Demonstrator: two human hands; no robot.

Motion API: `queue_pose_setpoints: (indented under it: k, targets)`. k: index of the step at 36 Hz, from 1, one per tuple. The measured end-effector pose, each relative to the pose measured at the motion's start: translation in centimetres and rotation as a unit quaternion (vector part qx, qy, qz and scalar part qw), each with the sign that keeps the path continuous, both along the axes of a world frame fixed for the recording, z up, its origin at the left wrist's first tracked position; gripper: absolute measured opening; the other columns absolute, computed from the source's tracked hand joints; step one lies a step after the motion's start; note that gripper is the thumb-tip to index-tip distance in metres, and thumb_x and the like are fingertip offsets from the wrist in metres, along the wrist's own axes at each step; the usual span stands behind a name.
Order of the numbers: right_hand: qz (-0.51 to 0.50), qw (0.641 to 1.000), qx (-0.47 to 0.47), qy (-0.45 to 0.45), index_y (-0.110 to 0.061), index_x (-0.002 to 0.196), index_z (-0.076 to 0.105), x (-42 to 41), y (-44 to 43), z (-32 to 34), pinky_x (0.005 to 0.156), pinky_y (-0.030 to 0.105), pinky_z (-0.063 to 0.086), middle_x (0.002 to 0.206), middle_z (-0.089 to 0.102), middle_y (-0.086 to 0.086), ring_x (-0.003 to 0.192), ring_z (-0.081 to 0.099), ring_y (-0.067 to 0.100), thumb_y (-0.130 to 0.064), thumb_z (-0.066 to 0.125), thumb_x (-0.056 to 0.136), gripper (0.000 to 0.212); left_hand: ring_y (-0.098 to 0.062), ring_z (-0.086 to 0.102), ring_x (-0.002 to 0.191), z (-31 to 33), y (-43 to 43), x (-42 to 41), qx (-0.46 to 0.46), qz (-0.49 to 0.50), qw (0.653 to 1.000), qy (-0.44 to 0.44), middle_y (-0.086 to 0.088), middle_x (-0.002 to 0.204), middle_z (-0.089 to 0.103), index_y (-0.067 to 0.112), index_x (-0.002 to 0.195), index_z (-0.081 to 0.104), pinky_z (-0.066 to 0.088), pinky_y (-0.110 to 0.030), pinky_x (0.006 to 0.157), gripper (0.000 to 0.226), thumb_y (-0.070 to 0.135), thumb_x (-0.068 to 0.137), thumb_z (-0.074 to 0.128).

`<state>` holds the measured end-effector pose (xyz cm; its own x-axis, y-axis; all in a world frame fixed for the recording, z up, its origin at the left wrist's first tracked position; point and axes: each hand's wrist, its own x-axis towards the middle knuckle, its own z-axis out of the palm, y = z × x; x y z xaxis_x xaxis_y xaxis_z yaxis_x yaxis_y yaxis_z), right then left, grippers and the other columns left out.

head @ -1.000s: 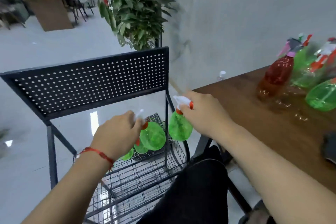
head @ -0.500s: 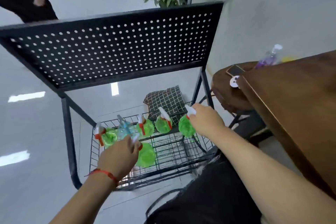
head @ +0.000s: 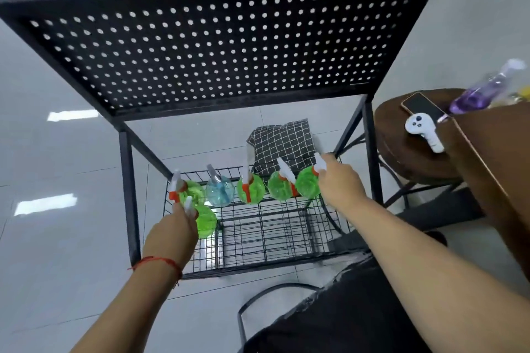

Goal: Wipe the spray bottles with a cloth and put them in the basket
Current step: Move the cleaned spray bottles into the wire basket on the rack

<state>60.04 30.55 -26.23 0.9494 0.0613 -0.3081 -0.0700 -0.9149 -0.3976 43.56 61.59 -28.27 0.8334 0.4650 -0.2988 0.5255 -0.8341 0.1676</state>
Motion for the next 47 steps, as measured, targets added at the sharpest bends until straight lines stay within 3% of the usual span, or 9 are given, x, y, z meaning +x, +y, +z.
queue_pose_setpoints:
  k: [4, 9, 14, 23, 30, 34, 37, 43, 47]
  targets:
    - [0.005, 1.000, 0.014, 0.006, -0.026, 0.151, 0.044, 0.4, 0.1, -0.6, 0.075, 0.040, 0.051, 0.123, 0.065, 0.023, 0.101, 0.064, 0.043, -0.017, 0.042, 0.105, 0.047, -0.014, 0.051, 0.051, -0.3, 0.1, 0.7, -0.025, 0.030, 0.999, -0.030, -0.009, 0.091, 0.073, 0.020, 0.159, 0.027, 0.026, -0.031, 0.049, 0.045, 0.030, 0.115, 0.028]
    - [0.015, 0.999, 0.026, 0.012, -0.024, 0.146, 0.044, 0.0, 0.4, -0.6, 0.068, 0.038, 0.048, 0.110, 0.067, 0.019, 0.087, 0.060, 0.036, -0.026, 0.045, 0.108, 0.038, -0.009, 0.045, 0.052, 0.1, -0.6, 1.3, 0.013, -0.029, 0.999, 0.033, -0.014, 0.139, 0.064, 0.013, 0.153, 0.043, 0.031, -0.027, 0.050, 0.042, 0.019, 0.115, 0.027]
    - [0.016, 0.999, 0.039, 0.023, -0.022, 0.142, 0.040, -0.9, 0.4, 0.5, 0.068, 0.042, 0.057, 0.104, 0.068, 0.012, 0.084, 0.067, 0.035, -0.032, 0.053, 0.103, 0.042, -0.007, 0.045, 0.053, 1.0, -1.1, 1.0, 0.015, -0.058, 0.997, 0.058, -0.017, 0.149, 0.054, 0.016, 0.151, 0.046, 0.041, -0.029, 0.057, 0.042, 0.020, 0.114, 0.025]
    - [0.015, 0.999, 0.036, -0.035, -0.022, 0.164, 0.021, -2.8, -0.6, 4.0, 0.070, 0.036, 0.050, 0.130, 0.065, 0.011, 0.097, 0.068, 0.030, -0.028, 0.055, 0.104, 0.069, -0.017, 0.055, 0.053, 3.1, -1.5, -0.1, -0.009, 0.052, 0.998, -0.046, -0.001, 0.064, 0.064, 0.037, 0.166, -0.017, 0.042, -0.035, 0.059, 0.072, 0.047, 0.112, 0.029]
    - [0.018, 0.998, 0.041, -0.050, -0.021, 0.160, 0.031, -5.2, -2.5, 8.4, 0.087, 0.041, 0.055, 0.139, 0.063, 0.009, 0.115, 0.065, 0.034, -0.029, 0.057, 0.103, 0.063, -0.028, 0.060, 0.075, 6.8, -2.7, -0.6, 0.052, 0.023, 0.998, -0.035, -0.005, 0.096, 0.073, 0.030, 0.166, 0.022, 0.045, -0.035, 0.069, 0.063, 0.048, 0.108, 0.041]
    - [0.013, 0.997, 0.049, -0.066, -0.021, 0.152, 0.038, -7.5, -4.3, 11.1, 0.087, 0.043, 0.056, 0.122, 0.068, 0.005, 0.107, 0.066, 0.032, -0.028, 0.053, 0.103, 0.052, -0.036, 0.072, 0.093, 9.6, -4.8, -0.6, 0.080, -0.023, 0.996, -0.035, -0.010, 0.133, 0.069, 0.021, 0.134, 0.047, 0.045, -0.036, 0.069, 0.039, 0.045, 0.104, 0.048]
    - [0.018, 0.996, 0.047, -0.077, -0.023, 0.155, 0.038, -9.6, -5.8, 13.9, 0.091, 0.042, 0.055, 0.128, 0.068, 0.004, 0.114, 0.065, 0.030, -0.029, 0.053, 0.104, 0.054, -0.035, 0.070, 0.105, 12.1, -7.0, -0.5, 0.077, -0.053, 0.993, -0.067, -0.008, 0.116, 0.073, 0.023, 0.130, 0.048, 0.052, -0.039, 0.075, 0.033, 0.045, 0.106, 0.046]
    - [0.001, 0.987, 0.054, -0.148, -0.030, 0.147, 0.051, -14.3, -10.6, 20.7, 0.088, 0.041, 0.058, 0.118, 0.072, -0.001, 0.101, 0.068, 0.028, -0.029, 0.050, 0.102, 0.045, -0.027, 0.062, 0.077, 18.7, -13.4, 0.6, 0.064, -0.137, 0.978, -0.141, 0.002, 0.087, 0.066, 0.023, 0.132, 0.047, 0.049, -0.035, 0.068, 0.033, 0.042, 0.106, 0.048]
    - [-0.022, 0.981, 0.051, -0.189, -0.032, 0.145, 0.054, -17.1, -15.2, 24.9, 0.093, 0.038, 0.057, 0.119, 0.071, -0.003, 0.107, 0.067, 0.023, -0.031, 0.051, 0.104, 0.041, -0.026, 0.063, 0.078, 23.0, -19.5, 1.4, 0.063, -0.216, 0.954, -0.196, 0.000, 0.093, 0.072, 0.024, 0.136, 0.049, 0.047, -0.033, 0.066, 0.036, 0.046, 0.107, 0.047]
